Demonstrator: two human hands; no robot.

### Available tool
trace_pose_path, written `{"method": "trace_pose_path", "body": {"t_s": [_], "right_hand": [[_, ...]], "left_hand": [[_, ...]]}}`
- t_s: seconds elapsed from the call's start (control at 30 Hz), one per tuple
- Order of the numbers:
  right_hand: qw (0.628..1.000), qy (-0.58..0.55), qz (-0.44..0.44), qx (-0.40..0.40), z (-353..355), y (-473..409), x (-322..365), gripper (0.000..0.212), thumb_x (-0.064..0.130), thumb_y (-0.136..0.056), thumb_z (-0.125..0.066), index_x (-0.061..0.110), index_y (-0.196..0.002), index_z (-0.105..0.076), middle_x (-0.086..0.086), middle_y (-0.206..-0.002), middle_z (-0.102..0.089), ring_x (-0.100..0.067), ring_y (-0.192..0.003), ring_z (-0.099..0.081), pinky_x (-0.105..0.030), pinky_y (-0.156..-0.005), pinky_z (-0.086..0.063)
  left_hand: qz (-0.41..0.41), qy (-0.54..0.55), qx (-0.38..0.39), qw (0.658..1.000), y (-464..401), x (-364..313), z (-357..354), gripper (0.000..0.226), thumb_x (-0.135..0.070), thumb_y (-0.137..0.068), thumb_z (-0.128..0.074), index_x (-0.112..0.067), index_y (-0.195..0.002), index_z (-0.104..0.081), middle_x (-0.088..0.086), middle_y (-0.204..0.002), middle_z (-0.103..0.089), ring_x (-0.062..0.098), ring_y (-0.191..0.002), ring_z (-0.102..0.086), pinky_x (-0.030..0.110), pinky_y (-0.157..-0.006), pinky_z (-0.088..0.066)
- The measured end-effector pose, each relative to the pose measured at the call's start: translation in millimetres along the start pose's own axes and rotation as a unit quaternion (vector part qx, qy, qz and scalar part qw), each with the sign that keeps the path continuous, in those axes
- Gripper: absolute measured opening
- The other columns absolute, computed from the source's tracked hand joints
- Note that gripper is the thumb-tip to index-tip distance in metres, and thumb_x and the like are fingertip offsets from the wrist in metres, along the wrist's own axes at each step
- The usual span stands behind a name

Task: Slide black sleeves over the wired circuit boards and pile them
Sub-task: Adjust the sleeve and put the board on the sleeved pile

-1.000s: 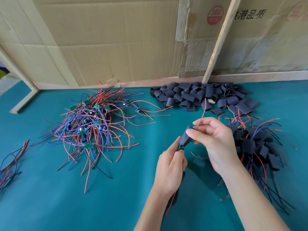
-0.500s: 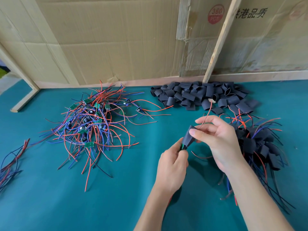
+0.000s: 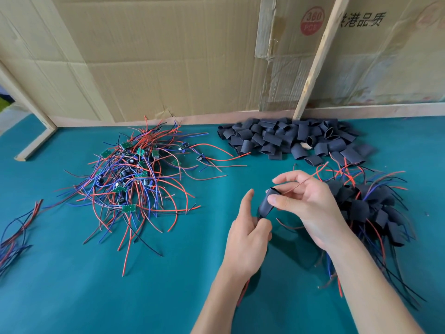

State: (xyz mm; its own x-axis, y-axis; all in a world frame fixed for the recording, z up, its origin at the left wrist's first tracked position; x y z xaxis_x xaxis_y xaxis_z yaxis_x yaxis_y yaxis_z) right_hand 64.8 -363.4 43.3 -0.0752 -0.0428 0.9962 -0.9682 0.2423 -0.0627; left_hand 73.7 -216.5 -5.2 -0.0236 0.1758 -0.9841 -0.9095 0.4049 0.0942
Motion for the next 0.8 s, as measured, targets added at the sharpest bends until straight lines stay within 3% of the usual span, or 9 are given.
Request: {"method": "trace_pose_path", "body": {"t_s": [0.17, 0.33, 0.47, 0.53, 0.63, 0.8], "right_hand": [[0.998, 0.007, -0.037, 0.053, -15, 3, -8, 0.033, 0.016, -0.07, -0.082, 0.011, -0.101, -0.071, -0.008, -0.087, -0.076, -0.019, -0.073, -0.068, -0.021, -0.068, -0.054], [0.996, 0.007, -0.059, 0.062, -19, 4, -11, 0.033, 0.019, -0.073, -0.08, 0.007, -0.101, -0.069, -0.005, -0.082, -0.068, -0.019, -0.069, -0.061, -0.028, -0.061, -0.05], [0.996, 0.028, -0.055, 0.066, -18, 3, -11, 0.029, 0.018, -0.073, -0.08, 0.01, -0.099, -0.071, -0.006, -0.079, -0.068, -0.021, -0.064, -0.059, -0.027, -0.06, -0.05], [0.995, 0.045, -0.046, 0.08, -18, 3, -11, 0.021, 0.017, -0.076, -0.079, 0.013, -0.096, -0.074, -0.007, -0.079, -0.068, -0.022, -0.065, -0.061, -0.032, -0.059, -0.052], [0.99, 0.039, -0.057, 0.12, -18, 4, -14, 0.007, 0.009, -0.084, -0.076, 0.007, -0.09, -0.072, -0.017, -0.078, -0.066, -0.03, -0.054, -0.058, -0.035, -0.047, -0.048], [0.991, 0.067, -0.067, 0.099, -17, 3, -16, 0.015, 0.018, -0.08, -0.077, 0.012, -0.093, -0.074, -0.015, -0.081, -0.07, -0.026, -0.057, -0.056, -0.03, -0.044, -0.042]], "left_hand": [[-0.01, 0.033, -0.017, 0.999, -1, 2, -2, 0.075, -0.031, -0.074, -0.042, -0.045, -0.147, -0.031, -0.012, -0.061, -0.045, 0.017, -0.059, -0.037, 0.036, -0.059, -0.035], [-0.025, 0.065, -0.008, 0.998, 1, 0, -1, 0.07, -0.021, -0.079, -0.039, -0.041, -0.146, -0.033, -0.01, -0.062, -0.052, 0.014, -0.054, -0.039, 0.021, -0.051, -0.036], [-0.029, 0.047, -0.004, 0.998, 3, -2, -1, 0.069, -0.022, -0.081, -0.038, -0.041, -0.146, -0.032, -0.007, -0.061, -0.056, 0.013, -0.055, -0.046, 0.022, -0.053, -0.039], [-0.035, 0.029, -0.002, 0.999, 4, -5, -2, 0.065, -0.026, -0.082, -0.039, -0.042, -0.144, -0.032, -0.006, -0.06, -0.06, 0.013, -0.057, -0.051, 0.026, -0.055, -0.044], [-0.04, 0.021, -0.009, 0.999, 4, -6, -2, 0.061, -0.03, -0.085, -0.04, -0.041, -0.144, -0.032, -0.004, -0.064, -0.066, 0.017, -0.058, -0.057, 0.037, -0.06, -0.049], [-0.041, 0.031, -0.007, 0.999, 6, -6, -1, 0.066, -0.024, -0.085, -0.044, -0.039, -0.147, -0.028, -0.001, -0.075, -0.076, 0.016, -0.05, -0.057, 0.026, -0.051, -0.047]]}}
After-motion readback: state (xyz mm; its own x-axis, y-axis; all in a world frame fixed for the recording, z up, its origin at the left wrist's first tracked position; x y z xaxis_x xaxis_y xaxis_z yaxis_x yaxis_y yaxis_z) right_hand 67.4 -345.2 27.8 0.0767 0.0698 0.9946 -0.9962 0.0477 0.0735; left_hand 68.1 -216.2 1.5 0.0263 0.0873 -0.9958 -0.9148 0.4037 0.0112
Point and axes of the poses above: each hand's wrist, its own y-axis away from the middle knuckle, its own z-axis out of the back of the hand, x = y × z, the point moved 3 cm from there along -y, towards the middle knuckle
